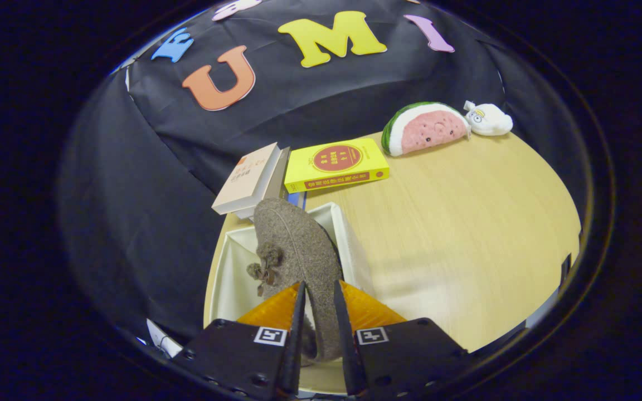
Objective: Open the storage box then place both shoes into the box .Put the left shoe in first, then the right shoe, with the right side of both shoes facing outward in a uniform manner.
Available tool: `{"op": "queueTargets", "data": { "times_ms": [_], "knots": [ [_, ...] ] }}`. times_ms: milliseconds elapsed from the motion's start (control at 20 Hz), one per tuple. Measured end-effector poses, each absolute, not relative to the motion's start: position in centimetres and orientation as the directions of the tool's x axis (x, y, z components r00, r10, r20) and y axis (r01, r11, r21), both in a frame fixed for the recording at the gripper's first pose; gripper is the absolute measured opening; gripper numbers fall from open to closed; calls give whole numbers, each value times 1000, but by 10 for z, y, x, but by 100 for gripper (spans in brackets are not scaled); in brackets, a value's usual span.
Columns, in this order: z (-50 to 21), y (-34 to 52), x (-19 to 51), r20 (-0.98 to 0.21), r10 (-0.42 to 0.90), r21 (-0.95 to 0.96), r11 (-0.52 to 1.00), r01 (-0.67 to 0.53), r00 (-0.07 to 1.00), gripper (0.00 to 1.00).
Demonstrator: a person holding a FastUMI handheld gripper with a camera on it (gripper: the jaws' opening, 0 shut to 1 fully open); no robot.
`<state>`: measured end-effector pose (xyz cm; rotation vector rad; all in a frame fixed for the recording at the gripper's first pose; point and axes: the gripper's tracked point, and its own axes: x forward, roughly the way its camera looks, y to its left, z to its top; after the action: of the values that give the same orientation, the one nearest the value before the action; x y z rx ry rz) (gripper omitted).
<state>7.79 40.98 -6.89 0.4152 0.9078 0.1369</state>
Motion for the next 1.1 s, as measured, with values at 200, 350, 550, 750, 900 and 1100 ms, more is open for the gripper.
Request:
{"op": "queueTargets", "data": {
  "times_ms": [200, 350, 550, 750, 900, 1100],
  "knots": [
    [-51, 407, 69, -710, 302, 390, 921, -2, 637, 88],
    [-33, 397, 58, -669, 311, 377, 925, -52, 675, 94],
    [-3, 363, 48, -572, 304, 333, 935, -123, 762, 95],
    [24, 316, 33, -463, 310, 301, 936, -182, 830, 95],
    [55, 266, 20, -348, 291, 240, 947, -215, 891, 95],
    [80, 213, -10, -172, 279, 150, 955, -254, 945, 95]
  ]
}}
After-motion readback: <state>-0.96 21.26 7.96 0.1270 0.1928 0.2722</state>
